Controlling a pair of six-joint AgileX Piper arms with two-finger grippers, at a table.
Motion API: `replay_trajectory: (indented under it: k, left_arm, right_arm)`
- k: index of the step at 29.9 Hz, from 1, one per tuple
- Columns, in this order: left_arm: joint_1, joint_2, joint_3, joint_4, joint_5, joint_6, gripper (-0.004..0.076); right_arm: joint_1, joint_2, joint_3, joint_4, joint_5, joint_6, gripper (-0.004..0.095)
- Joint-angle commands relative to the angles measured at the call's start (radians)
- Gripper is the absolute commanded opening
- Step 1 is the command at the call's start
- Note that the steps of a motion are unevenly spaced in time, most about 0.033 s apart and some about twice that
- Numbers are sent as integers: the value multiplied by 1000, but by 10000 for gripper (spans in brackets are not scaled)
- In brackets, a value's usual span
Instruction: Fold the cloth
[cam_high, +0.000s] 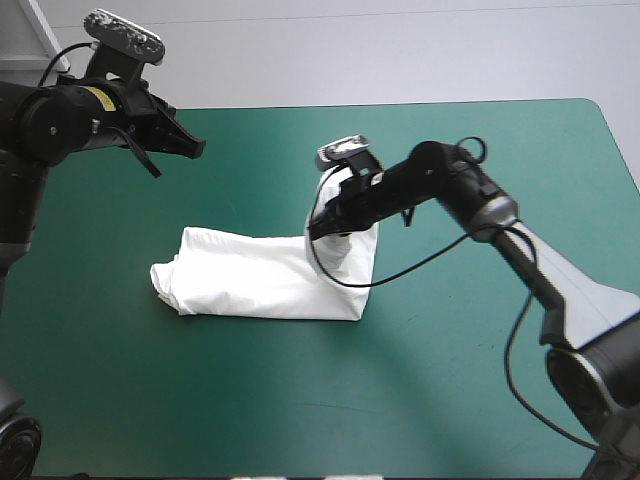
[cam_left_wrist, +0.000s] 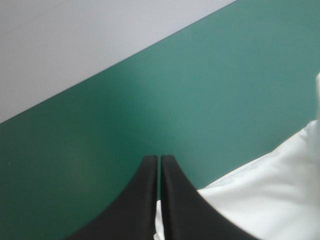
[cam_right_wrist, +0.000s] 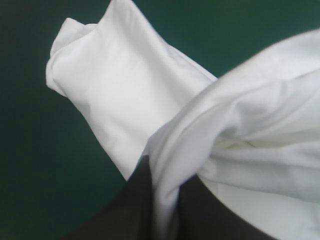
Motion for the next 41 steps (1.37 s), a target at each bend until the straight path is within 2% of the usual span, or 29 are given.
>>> replay_trajectory:
  k: [1, 7, 13, 19, 22, 24, 27, 29, 31, 33, 38, 41]
  left_arm:
    - [-1, -54, -33, -14, 36, -17, 19]
    - [-1, -58, -33, -18, 36, -27, 19]
    - [-1, -58, -33, -18, 36, -27, 19]
    - [-1, -58, -27, -18, 36, -27, 19]
    - [-1, -52, -27, -18, 36, -27, 19]
    - [-1, -50, -24, -18, 36, -27, 19]
    - [-1, -44, -24, -18, 36, -33, 19]
    - [-1, -44, -22, -18, 36, -33, 19]
    - [-1, -44, -21, -18, 36, -33, 19]
    - [-1, -44, -21, -18, 36, -35, 19]
    - [-1, -44, -21, -15, 36, -37, 19]
    - [-1, -44, -21, -15, 36, -37, 19]
  right_arm:
    - [93, 77, -181, 13, -22, 47, -15]
    - [215, 318, -519, -12, 57, 132, -15]
    - [270, 526, -811, -9, 167, 203, -15]
    - [312, 585, -927, -31, 202, 209, 1]
    - [322, 583, -927, 31, 202, 170, 119]
    - [324, 583, -927, 117, 207, 131, 249]
    - [325, 583, -927, 205, 219, 103, 503]
    - [325, 583, -927, 291, 231, 45, 564]
    - [325, 581, -929, 329, 227, 20, 551]
    - [317, 581, -940, 296, 229, 24, 530]
    - [278, 554, -947, 132, 231, 172, 473]
    - [249, 489, -920, -27, 233, 227, 435]
